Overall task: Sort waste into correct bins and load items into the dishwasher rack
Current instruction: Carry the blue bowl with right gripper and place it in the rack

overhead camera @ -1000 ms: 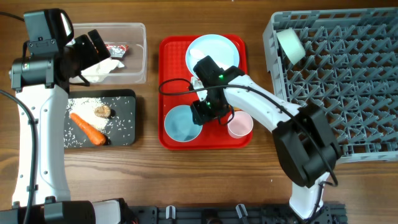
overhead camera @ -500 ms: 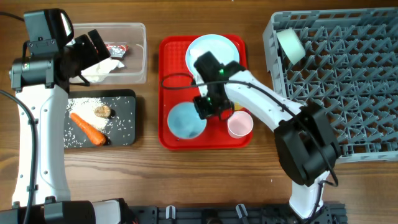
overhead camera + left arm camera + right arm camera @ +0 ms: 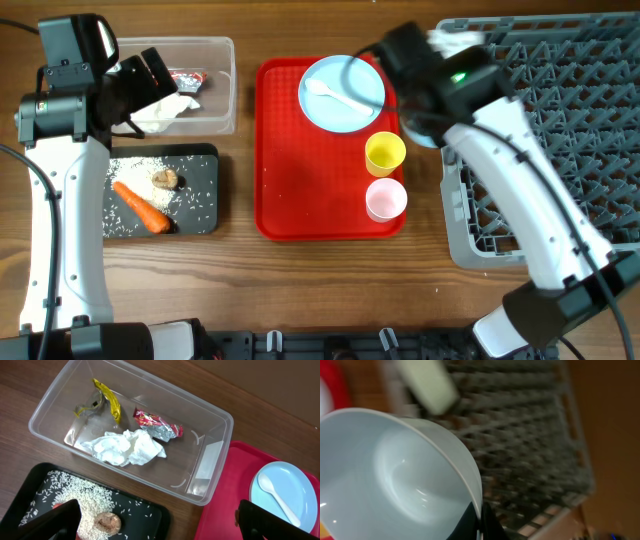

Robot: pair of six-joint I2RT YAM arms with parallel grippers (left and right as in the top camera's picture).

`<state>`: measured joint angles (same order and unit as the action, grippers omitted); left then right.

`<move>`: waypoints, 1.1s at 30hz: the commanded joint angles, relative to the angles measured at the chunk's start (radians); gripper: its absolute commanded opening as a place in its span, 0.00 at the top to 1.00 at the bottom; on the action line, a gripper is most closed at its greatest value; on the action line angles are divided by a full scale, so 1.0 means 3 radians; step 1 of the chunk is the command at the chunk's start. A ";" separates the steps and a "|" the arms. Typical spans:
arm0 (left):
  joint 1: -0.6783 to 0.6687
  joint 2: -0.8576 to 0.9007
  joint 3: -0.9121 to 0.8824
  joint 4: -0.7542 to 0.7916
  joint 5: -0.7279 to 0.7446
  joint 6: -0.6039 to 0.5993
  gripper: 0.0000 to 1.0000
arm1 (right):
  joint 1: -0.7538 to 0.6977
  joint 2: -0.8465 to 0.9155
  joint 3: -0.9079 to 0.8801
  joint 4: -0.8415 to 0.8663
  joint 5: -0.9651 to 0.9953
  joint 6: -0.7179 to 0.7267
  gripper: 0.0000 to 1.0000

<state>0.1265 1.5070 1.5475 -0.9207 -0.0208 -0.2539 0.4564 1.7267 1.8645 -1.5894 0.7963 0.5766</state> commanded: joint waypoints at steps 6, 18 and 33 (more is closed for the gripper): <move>0.0013 0.0014 0.0004 0.0008 0.0004 -0.0053 0.00 | -0.0741 0.0017 -0.0820 0.0064 0.0898 0.0994 0.96; 0.0013 0.0014 0.0004 0.0008 0.0004 -0.0053 0.00 | -0.0868 0.0064 -0.1460 0.1219 0.1104 0.0598 0.96; 0.0013 0.0014 0.0004 0.0008 0.0004 -0.0053 0.00 | -0.0801 0.0292 -0.1567 0.1977 0.1361 -0.0750 0.96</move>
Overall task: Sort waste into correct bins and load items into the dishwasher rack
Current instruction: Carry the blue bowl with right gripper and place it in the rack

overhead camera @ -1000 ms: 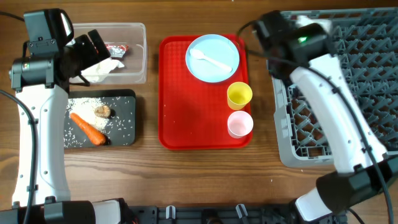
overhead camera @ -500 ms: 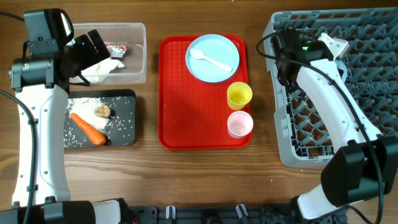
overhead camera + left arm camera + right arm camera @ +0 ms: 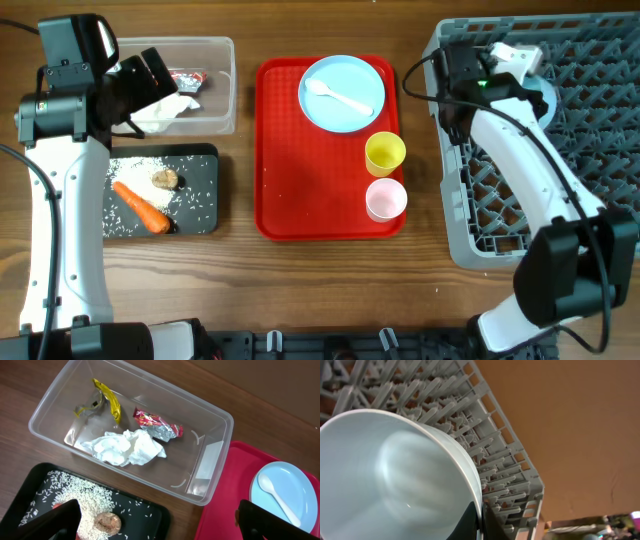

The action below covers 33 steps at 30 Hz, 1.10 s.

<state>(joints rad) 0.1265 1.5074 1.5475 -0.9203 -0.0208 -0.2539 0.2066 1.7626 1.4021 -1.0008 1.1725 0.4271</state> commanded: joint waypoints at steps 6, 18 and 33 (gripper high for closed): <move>0.0013 0.0013 0.0004 0.0006 0.0004 -0.0053 0.00 | 0.0034 0.0333 -0.0027 -0.0013 0.0145 -0.0478 0.96; 0.0013 0.0013 0.0004 0.0006 0.0004 -0.0053 0.00 | 0.0235 0.0333 -0.0027 -0.0334 -0.0042 -0.0464 0.96; 0.0013 0.0013 0.0004 0.0006 0.0004 -0.0053 0.00 | 0.0327 0.0333 -0.0024 -0.0552 -0.1072 -0.0760 0.25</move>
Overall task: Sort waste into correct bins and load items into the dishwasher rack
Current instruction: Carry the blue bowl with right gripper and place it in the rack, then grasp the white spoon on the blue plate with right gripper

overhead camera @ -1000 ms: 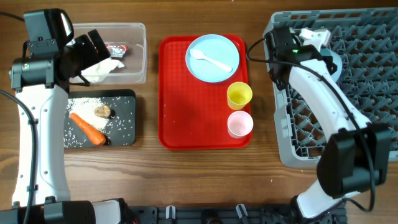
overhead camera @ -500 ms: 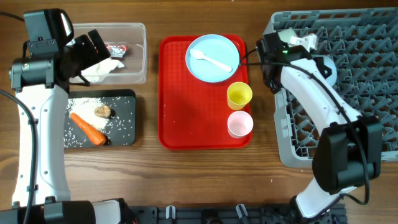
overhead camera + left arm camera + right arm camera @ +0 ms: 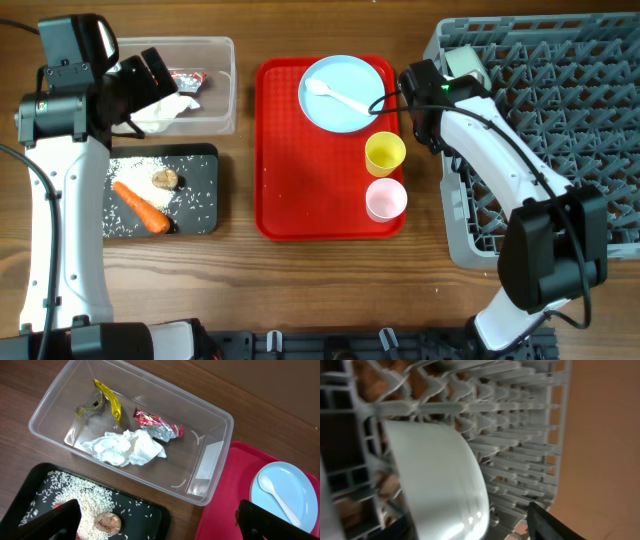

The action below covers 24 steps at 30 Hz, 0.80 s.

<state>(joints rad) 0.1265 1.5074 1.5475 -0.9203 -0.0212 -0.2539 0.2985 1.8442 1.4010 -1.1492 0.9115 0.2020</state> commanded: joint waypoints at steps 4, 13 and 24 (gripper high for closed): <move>0.0013 0.0013 0.0004 0.0006 0.0005 -0.0053 0.00 | 0.0020 0.0055 -0.0020 -0.0142 -0.0253 0.0038 0.19; 0.0013 0.0013 0.0004 0.0006 0.0005 -0.0053 0.00 | 0.0020 0.0013 0.0605 -0.0127 -0.1013 0.0034 0.15; 0.0013 0.0013 0.0004 0.0006 0.0005 -0.0053 0.00 | 0.0064 -0.0252 0.1404 0.0231 -0.3374 -0.0277 0.00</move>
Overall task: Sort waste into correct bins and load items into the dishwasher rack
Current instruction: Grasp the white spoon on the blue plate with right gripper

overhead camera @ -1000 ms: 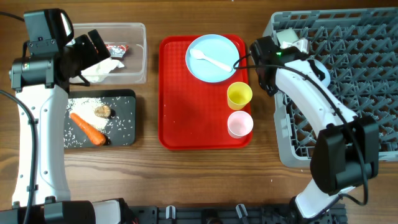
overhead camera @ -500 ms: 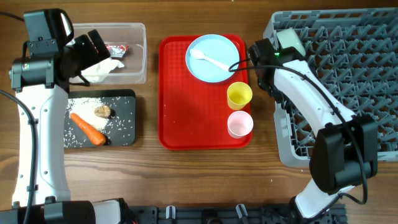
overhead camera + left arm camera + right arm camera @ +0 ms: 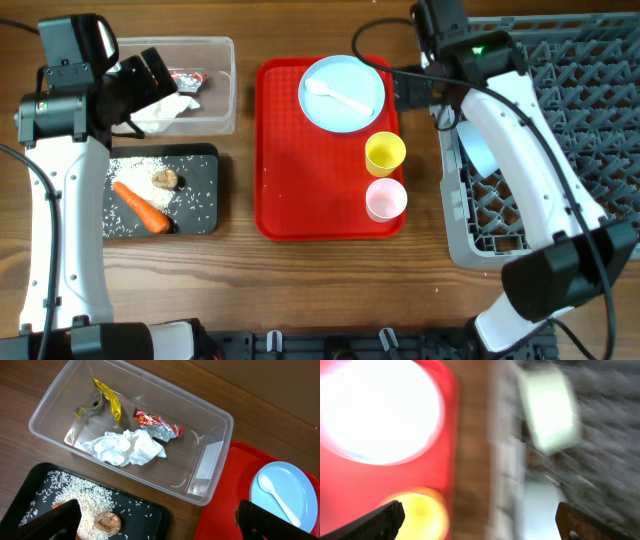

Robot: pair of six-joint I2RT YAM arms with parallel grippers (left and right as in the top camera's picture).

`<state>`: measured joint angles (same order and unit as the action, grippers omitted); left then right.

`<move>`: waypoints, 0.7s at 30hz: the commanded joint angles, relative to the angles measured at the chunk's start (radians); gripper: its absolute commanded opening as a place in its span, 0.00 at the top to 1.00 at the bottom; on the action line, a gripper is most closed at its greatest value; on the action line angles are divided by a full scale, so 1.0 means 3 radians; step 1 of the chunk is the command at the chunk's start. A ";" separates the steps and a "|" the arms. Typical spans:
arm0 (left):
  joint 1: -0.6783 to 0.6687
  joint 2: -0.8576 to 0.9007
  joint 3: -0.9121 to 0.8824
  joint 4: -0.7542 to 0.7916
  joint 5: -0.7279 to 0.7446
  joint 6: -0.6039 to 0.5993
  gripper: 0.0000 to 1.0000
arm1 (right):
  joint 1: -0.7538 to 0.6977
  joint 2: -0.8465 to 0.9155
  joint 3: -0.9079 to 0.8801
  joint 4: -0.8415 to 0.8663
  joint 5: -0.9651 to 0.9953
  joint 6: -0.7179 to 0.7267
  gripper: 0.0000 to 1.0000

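Note:
A pale blue bowl [image 3: 476, 150] [image 3: 540, 505] lies in the left part of the grey dishwasher rack [image 3: 560, 140], below a white cup [image 3: 547, 407]. My right gripper [image 3: 418, 88] [image 3: 480, 521] hangs open and empty over the gap between rack and red tray [image 3: 300, 180]. On the tray are a blue plate [image 3: 342, 92] with a white spoon [image 3: 277, 497], a yellow cup [image 3: 385, 153] [image 3: 420, 510] and a pink cup [image 3: 386, 199]. My left gripper [image 3: 150, 75] [image 3: 160, 522] is open above the clear bin [image 3: 210, 455].
The clear bin holds a crumpled tissue [image 3: 125, 447], a red wrapper [image 3: 157, 424] and a yellow wrapper [image 3: 102, 400]. A black tray [image 3: 195, 200] below it carries scattered rice, a carrot [image 3: 140, 207] and a brown lump [image 3: 164, 179]. The right wrist view is blurred.
My right gripper has moved from the rack's left compartments to above the rack's left edge beside the tray. The bowl now lies alone in the rack. The left arm has not moved.
My right gripper first held the bowl at the tray's right edge. Then it held it over the rack's far left corner. Then it stood open with the bowl set among the rack's tines, and now it is apart from it. The left gripper stayed open over the bin.

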<state>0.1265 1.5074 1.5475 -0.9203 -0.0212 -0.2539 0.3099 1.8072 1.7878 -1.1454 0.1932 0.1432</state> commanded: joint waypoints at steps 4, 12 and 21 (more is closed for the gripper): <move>0.0013 0.0013 0.0004 0.0006 0.0005 -0.0053 0.00 | 0.0025 -0.0103 0.0112 0.0738 -0.1301 -0.0107 0.00; 0.0013 0.0013 0.0004 0.0006 0.0005 -0.0053 0.00 | 0.0023 -0.0102 0.0055 0.0584 -0.1317 0.0038 0.11; 0.0013 0.0013 0.0004 0.0006 0.0005 -0.0053 0.00 | 0.0243 -0.0027 0.0032 0.1113 -0.1344 0.0045 0.22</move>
<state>0.1265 1.5074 1.5475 -0.9207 -0.0212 -0.2539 0.3378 1.7882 1.7950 -0.8604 -0.1909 0.1535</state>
